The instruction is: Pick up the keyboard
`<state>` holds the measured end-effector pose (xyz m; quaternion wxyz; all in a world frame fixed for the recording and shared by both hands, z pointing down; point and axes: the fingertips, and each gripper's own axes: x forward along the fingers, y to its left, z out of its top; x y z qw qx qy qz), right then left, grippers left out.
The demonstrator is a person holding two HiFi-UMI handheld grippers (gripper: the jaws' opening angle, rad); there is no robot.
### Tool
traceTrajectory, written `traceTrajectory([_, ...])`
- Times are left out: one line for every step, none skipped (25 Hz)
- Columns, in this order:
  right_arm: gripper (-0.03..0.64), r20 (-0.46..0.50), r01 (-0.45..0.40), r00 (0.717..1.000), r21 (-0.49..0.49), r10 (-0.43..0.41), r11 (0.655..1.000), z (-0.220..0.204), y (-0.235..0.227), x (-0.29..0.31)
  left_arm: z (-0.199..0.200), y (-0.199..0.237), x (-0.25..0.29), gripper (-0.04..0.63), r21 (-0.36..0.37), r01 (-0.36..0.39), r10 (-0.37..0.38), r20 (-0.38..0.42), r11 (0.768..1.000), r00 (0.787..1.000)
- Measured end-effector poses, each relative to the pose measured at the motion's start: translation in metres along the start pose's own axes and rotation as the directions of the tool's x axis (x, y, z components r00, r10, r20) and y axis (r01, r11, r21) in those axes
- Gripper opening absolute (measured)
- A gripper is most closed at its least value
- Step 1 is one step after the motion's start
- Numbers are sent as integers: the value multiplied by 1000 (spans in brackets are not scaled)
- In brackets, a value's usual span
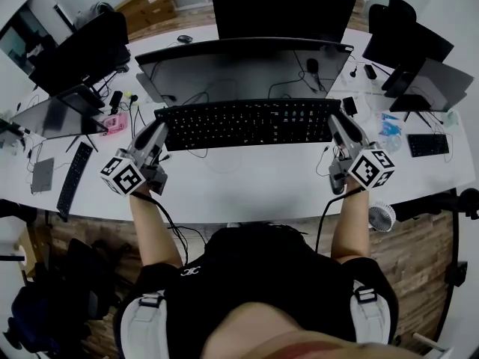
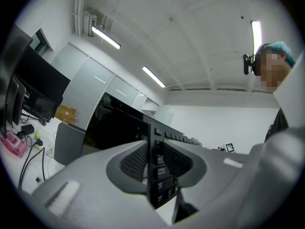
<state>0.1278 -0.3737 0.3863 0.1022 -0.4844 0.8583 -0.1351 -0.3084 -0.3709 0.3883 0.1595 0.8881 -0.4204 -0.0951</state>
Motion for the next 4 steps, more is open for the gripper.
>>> traceTrajectory([97, 0, 0, 1000, 0, 0, 1000, 0, 0, 1, 0, 0, 1, 138, 0, -1, 1, -3, 1000, 1000])
traceTrajectory([97, 0, 0, 1000, 1, 0, 1000, 1, -1, 1, 0, 1, 2, 138, 1, -1, 1, -6, 1000, 1000])
traceTrajectory([97, 0, 1, 1000, 1, -1, 1000, 1, -1, 2, 0, 1, 3, 138, 1, -1, 1, -10, 1000, 1000])
traceTrajectory([97, -1, 2, 1000, 2, -2, 1000, 1, -2, 3, 0, 1, 3, 138, 1, -1, 1, -13, 1000, 1000])
